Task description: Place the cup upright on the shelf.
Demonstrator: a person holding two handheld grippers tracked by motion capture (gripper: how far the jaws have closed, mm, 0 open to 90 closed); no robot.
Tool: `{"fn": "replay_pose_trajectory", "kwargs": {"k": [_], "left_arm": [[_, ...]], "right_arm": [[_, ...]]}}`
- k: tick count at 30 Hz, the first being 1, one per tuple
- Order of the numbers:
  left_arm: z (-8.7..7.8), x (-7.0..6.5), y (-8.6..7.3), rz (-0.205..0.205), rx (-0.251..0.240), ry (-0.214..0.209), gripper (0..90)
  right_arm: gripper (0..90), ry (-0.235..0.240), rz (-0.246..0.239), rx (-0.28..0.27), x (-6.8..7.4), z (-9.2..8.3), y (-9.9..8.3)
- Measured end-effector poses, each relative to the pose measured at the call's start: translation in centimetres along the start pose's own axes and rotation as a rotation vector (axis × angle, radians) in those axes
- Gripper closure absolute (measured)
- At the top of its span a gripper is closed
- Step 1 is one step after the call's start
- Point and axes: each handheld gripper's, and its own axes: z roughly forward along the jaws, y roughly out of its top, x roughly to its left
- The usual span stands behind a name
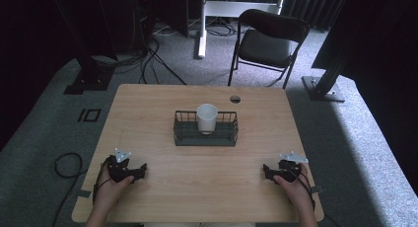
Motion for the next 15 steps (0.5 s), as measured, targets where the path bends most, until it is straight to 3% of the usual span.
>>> {"fn": "replay_pose_trajectory", "kwargs": {"k": [6, 15], "left_arm": [[0.01, -0.37, 0.0, -0.064, 0.0, 0.065, 8.7], [0.02, -0.46, 0.0, -0.078, -0.001, 0.077, 8.7]], "right_arm": [[10.5, 0.0, 0.0, 0.0, 0.0, 0.0, 0.0], [10.5, 0.0, 0.0, 0.0, 0.0, 0.0, 0.0]]}}
